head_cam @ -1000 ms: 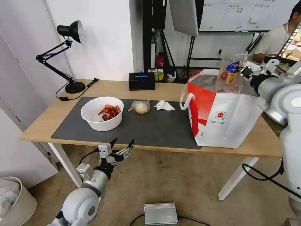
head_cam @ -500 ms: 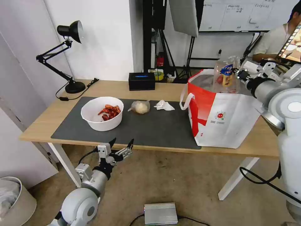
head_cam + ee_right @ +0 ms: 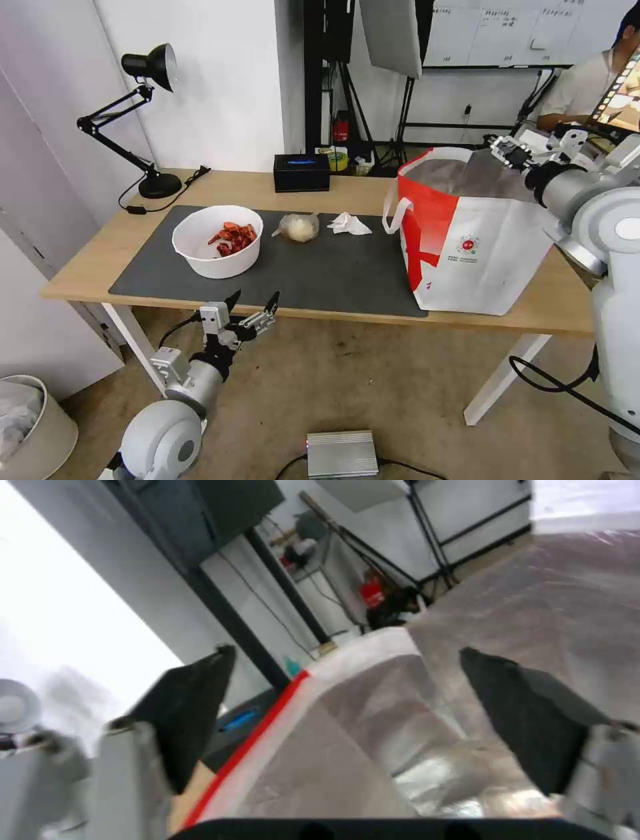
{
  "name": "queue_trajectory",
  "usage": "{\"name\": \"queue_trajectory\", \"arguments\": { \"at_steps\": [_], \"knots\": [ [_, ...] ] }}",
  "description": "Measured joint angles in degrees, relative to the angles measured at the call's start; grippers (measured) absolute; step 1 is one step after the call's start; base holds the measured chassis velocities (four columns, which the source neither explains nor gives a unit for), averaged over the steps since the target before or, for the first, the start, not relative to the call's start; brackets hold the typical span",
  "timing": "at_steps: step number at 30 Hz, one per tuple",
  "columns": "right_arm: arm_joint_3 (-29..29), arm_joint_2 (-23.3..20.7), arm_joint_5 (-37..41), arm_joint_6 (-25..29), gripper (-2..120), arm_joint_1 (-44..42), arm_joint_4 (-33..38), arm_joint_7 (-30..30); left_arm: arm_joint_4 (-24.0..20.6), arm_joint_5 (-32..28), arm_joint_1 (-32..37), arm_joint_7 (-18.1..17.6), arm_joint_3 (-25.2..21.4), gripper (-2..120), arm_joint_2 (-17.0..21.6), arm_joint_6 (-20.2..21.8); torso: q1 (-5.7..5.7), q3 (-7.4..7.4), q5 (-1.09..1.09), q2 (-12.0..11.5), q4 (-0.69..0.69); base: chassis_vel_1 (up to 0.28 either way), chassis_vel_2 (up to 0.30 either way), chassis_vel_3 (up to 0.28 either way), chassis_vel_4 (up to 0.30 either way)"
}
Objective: Pick up the trash from the table and place it into the takeout bag.
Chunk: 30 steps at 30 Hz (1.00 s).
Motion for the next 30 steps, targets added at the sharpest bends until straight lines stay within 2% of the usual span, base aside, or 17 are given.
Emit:
{"name": "queue_trajectory", "arguments": {
  "at_steps": [4, 6, 7, 8, 11, 12, 14, 15, 16, 18, 19, 20, 22, 23, 26, 30],
  "knots": [
    [-0.05, -0.01, 0.01, 1.14, 96, 0.09, 0.3, -2.88, -0.01, -0.01, 0.01, -0.01, -0.11, 100, 0.0, 0.01, 0.0, 0.0, 0.0, 0.0, 0.0, 0.0, 0.0, 0.0, 0.0],
    [-0.25, -0.09, 0.02, 2.36, 100, -0.07, 1.27, -6.61, 0.05, -0.01, 0.01, -0.01, -0.3, 100, -0.01, 0.01, 0.0, 0.0, 0.0, 0.0, 0.0, 0.0, 0.0, 0.0, 0.0],
    [-0.74, -0.43, 0.03, 3.33, 100, -0.47, 2.83, -10.21, 0.12, -0.01, 0.03, -0.01, -0.49, 100, -0.02, 0.01, 0.0, 0.0, -0.01, 0.0, 0.0, 0.0, 0.0, 0.0, 0.0],
    [-0.74, -0.43, 0.03, 3.33, 100, -0.47, 2.83, -10.21, 0.12, -0.01, 0.03, -0.01, -0.49, 100, -0.02, 0.01, 0.0, 0.0, -0.01, 0.0, 0.0, 0.0, 0.0, 0.0, 0.0],
    [-2.54, -1.98, -0.09, 4.17, 100, -2.9, 7.37, -18.33, 0.18, -0.03, 0.03, 0.03, -0.72, 100, -0.06, 0.01, 0.0, 0.0, -0.01, 0.0, 0.01, 0.0, 0.0, 0.0, 0.0],
    [-2.54, -1.98, -0.09, 4.17, 100, -2.9, 7.37, -18.33, 0.18, -0.03, 0.03, 0.03, -0.72, 100, -0.06, 0.01, 0.0, 0.0, -0.01, 0.0, 0.01, 0.0, 0.0, 0.0, 0.0],
    [-3.79, -3.73, -1.85, 4.7, 100, -6.03, 10.34, -22.85, 0.28, -0.03, -0.05, 0.09, -0.91, 100, -0.07, -0.02, 0.0, 0.0, -0.02, 0.0, 0.01, 0.0, 0.0, 0.0, 0.0],
    [-4.34, -5.29, -5.21, 4.99, 100, -9.19, 12.37, -26.4, 0.49, -0.03, -0.25, 0.22, -0.87, 100, 0.03, -0.03, 0.0, 0.0, -0.02, 0.0, 0.02, 0.0, 0.0, 0.0, 0.0],
    [-4.34, -5.29, -5.21, 4.99, 100, -9.19, 12.37, -26.4, 0.49, -0.03, -0.25, 0.22, -0.87, 100, 0.03, -0.03, 0.0, 0.0, -0.02, 0.0, 0.02, 0.0, 0.0, 0.0, 0.0],
    [-4.6, -8.12, -14.88, 6.39, 100, -15.11, 14.89, -32.85, 1.15, -0.03, -1.16, 0.45, -0.19, 100, 0.59, -0.17, 0.0, 0.0, 0.0, 0.01, 0.0, 0.0, 0.0, 0.0, 0.0],
    [-4.6, -8.12, -14.88, 6.39, 100, -15.11, 14.89, -32.85, 1.15, -0.03, -1.16, 0.45, -0.19, 100, 0.59, -0.17, 0.0, 0.0, 0.0, 0.01, 0.0, 0.0, 0.0, 0.0, 0.0],
    [-5.45, -9.79, -22.28, 7.89, 100, -19.5, 15.78, -37.43, 1.58, -0.03, -1.49, 0.54, -0.23, 100, 0.89, -0.61, 0.0, -0.01, 0.0, 0.01, -0.04, 0.0, 0.0, 0.0, 0.0],
    [-6.36, -10.7, -26.39, 8.88, 100, -23.44, 16.27, -40.25, 1.83, -0.06, -1.49, 0.58, -0.87, 100, 1.1, -0.98, 0.0, 0.0, 0.0, 0.01, 0.0, 0.0, 0.0, 0.0, 0.0],
    [-6.36, -10.7, -26.39, 8.88, 100, -23.44, 16.27, -40.25, 1.83, -0.06, -1.49, 0.58, -0.87, 100, 1.1, -0.98, 0.0, 0.0, 0.0, 0.01, 0.0, 0.0, 0.0, 0.0, 0.0],
    [-7.84, -10.46, -32.82, 11.69, 100, -30.43, 16.63, -43.29, 2.39, -0.03, -1.49, 1.14, -1.46, 100, 1.37, -1.49, -0.01, -0.01, -0.01, 0.01, 0.0, 0.0, 0.0, 0.0, 0.0],
    [-8.87, -9.6, -35.66, 13.6, 100, -33.38, 16.07, -44.24, 2.71, 0.41, -1.27, 1.89, -1.88, 100, 1.38, -2.08, -0.01, 0.0, 0.0, 0.01, 0.0, 0.0, 0.0, 0.0, 0.0]
  ]
}}
